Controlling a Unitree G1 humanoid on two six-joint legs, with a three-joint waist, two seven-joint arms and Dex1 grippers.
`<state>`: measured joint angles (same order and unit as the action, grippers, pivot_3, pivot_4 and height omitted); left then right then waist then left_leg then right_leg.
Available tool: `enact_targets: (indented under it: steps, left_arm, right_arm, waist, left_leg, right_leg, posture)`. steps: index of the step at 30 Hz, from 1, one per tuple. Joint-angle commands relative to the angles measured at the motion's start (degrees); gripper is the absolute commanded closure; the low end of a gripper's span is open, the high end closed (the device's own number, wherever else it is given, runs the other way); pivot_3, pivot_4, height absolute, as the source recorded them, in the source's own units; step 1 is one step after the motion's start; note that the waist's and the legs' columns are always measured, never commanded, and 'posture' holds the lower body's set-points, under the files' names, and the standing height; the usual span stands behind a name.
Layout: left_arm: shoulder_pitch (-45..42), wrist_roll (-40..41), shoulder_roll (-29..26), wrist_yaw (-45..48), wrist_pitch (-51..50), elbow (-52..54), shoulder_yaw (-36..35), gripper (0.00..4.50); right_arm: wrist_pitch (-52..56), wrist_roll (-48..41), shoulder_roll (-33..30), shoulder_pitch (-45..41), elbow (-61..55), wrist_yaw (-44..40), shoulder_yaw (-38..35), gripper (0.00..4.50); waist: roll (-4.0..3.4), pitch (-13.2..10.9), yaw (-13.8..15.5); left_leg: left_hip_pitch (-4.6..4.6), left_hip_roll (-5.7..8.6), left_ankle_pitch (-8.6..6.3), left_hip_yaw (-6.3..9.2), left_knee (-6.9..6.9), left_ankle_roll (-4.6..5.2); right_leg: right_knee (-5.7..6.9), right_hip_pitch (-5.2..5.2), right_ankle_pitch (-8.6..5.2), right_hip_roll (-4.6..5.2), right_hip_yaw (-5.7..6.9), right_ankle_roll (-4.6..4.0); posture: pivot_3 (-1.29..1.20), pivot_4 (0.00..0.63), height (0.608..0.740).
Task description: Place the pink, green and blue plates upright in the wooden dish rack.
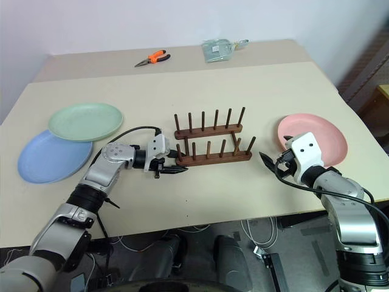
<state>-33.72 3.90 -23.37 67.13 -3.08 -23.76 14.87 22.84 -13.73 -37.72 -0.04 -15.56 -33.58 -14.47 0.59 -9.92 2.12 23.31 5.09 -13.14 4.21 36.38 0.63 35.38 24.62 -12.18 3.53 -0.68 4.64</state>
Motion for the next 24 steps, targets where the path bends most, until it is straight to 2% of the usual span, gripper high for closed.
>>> enact_targets:
  steps: [1, 2, 3, 6, 10, 13, 15, 19, 24]
  left_arm:
    - [0.5, -1.6, -2.0, -1.8, -0.8, 0.7, -0.3, 0.7]
    - [0.9, -2.1, -2.8, -2.9, -1.6, 1.0, -0.5, 0.2]
    - [1.8, -1.9, -3.9, -3.3, -3.0, 2.1, -1.0, 0.04]
    - [6.8, 0.8, -8.0, -2.9, -9.6, 9.1, -3.1, 0.0]
    - [16.1, 7.2, -10.1, -3.0, -17.9, 24.0, -4.9, 1.36]
    - [19.5, 8.9, -8.2, -5.7, -22.3, 31.4, -3.3, 2.93]
    - [20.1, 8.1, -5.9, -8.8, -24.5, 33.6, -1.7, 3.91]
    - [19.5, 1.4, 1.6, -20.2, -24.4, 31.1, 3.1, 3.91]
    - [14.2, -2.2, 9.9, -33.7, -24.8, 21.0, 0.5, 3.91]
  right_arm:
    - [-1.2, -0.2, -1.0, 0.5, -1.3, -0.9, -1.2, 0.0]
    - [-1.1, -0.4, -1.0, 0.9, -1.8, -1.4, -0.9, 0.0]
    - [-0.9, -0.8, -1.0, 1.4, -2.6, -2.1, -0.5, 0.0]
    - [-0.6, -0.9, -1.8, 3.9, -5.1, -5.1, 1.8, 0.79]
    - [0.6, 0.0, -2.2, 4.9, -6.7, -6.2, 5.4, 2.82]
    - [1.1, 1.2, -1.7, 3.8, -6.3, -5.6, 8.0, 4.43]
    - [1.6, 2.3, -1.2, 3.0, -5.4, -4.8, 9.6, 4.5]
    - [2.1, 6.5, 1.2, -1.3, -0.9, -1.6, 15.1, 4.5]
    - [0.8, 11.6, 7.5, -9.5, 8.0, 5.5, 18.6, 4.5]
  waist:
    - [0.0, 0.0, 0.0]
    - [0.0, 0.0, 0.0]
    - [0.0, 0.0, 0.0]
    - [-0.03, 0.0, -0.5]
    - [-0.11, 0.1, -1.9]
    - [-0.17, 0.1, -1.6]
    - [-0.17, 0.1, -1.0]
    - [-0.16, 0.1, 0.1]
    - [-0.14, 0.2, 0.1]
  left_leg:
    - [0.0, 0.0, 0.0, 0.0, 0.0, 0.0]
    - [0.0, 0.0, 0.0, 0.0, 0.0, 0.0]
    - [-0.01, 0.0, 0.0, 0.0, 0.0, 0.0]
    - [-0.04, -0.01, 0.0, -0.01, -0.06, 0.0]
    - [-0.09, -0.06, 0.0, 0.0, -0.15, 0.0]
    - [-0.09, -0.05, -0.01, 0.0, -0.11, -0.01]
    - [-0.06, -0.04, -0.01, 0.01, -0.05, 0.0]
    - [-0.02, -0.04, -0.03, 0.02, 0.14, 0.02]
    - [-0.01, -0.03, -0.04, 0.06, 0.51, 0.03]
  right_leg:
    - [0.0, 0.0, 0.01, 0.0, 0.0, 0.01]
    - [0.0, 0.0, 0.01, 0.0, 0.0, 0.02]
    - [0.0, 0.0, 0.01, 0.0, 0.0, 0.02]
    - [0.01, 0.0, 0.01, -0.01, -0.02, 0.03]
    - [0.02, 0.01, -0.04, -0.02, -0.03, -0.04]
    - [0.0, -0.03, -0.11, 0.0, -0.03, -0.16]
    - [-0.06, -0.1, -0.12, 0.02, -0.01, -0.16]
    - [-0.13, -0.2, -0.12, 0.03, 0.05, -0.14]
    - [0.03, -0.29, -0.07, 0.01, 0.12, -0.08]
  posture:
    - [0.0, 0.15, 0.729]
    - [0.0, 0.15, 0.729]
    - [0.0, 0.15, 0.729]
    - [0.0, 0.15, 0.729]
    - [0.0, 0.15, 0.729]
    - [0.0, 0.15, 0.729]
    - [0.0, 0.15, 0.729]
    - [0.0, 0.15, 0.729]
    - [0.0, 0.15, 0.729]
